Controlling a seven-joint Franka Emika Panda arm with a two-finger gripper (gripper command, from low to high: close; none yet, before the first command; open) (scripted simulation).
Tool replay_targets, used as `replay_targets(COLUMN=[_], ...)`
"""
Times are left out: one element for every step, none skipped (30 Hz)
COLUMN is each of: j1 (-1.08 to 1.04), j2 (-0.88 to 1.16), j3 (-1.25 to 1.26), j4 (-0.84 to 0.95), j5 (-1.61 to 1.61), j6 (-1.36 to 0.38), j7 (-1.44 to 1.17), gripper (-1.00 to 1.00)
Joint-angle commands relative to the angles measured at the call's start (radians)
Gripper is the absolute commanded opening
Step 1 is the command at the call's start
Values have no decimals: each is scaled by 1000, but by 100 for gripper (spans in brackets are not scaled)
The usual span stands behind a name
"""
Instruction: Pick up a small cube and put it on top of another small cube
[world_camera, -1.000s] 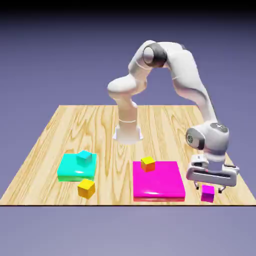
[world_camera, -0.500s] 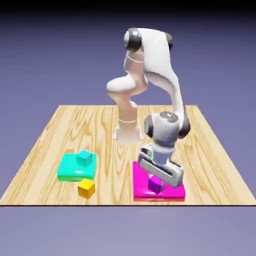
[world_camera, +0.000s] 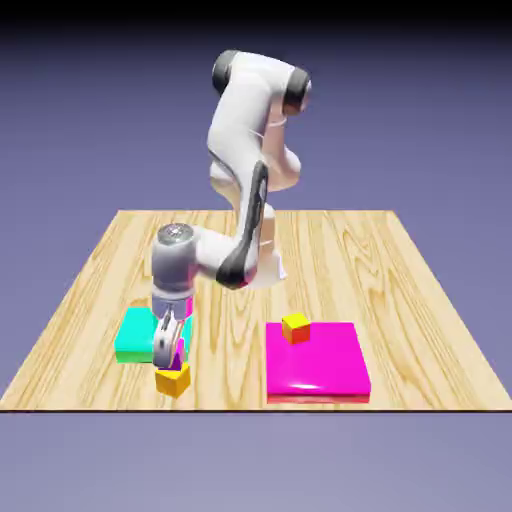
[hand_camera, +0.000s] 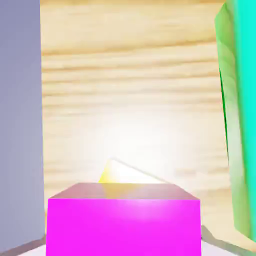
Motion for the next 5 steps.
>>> replay_targets(j1=[31,63,94,126,156], j2=[-36,-72,-109,-145,-179], j3=[-36,-72,-109,-145,-179], j4=[-4,-8,-12,-16,-20], j5=[-37,-74,-111,-149,-184], j6=[-29,-58,-87,-116,-143], j7=[26,51,77,103,127], gripper=[100,100,100,100,100])
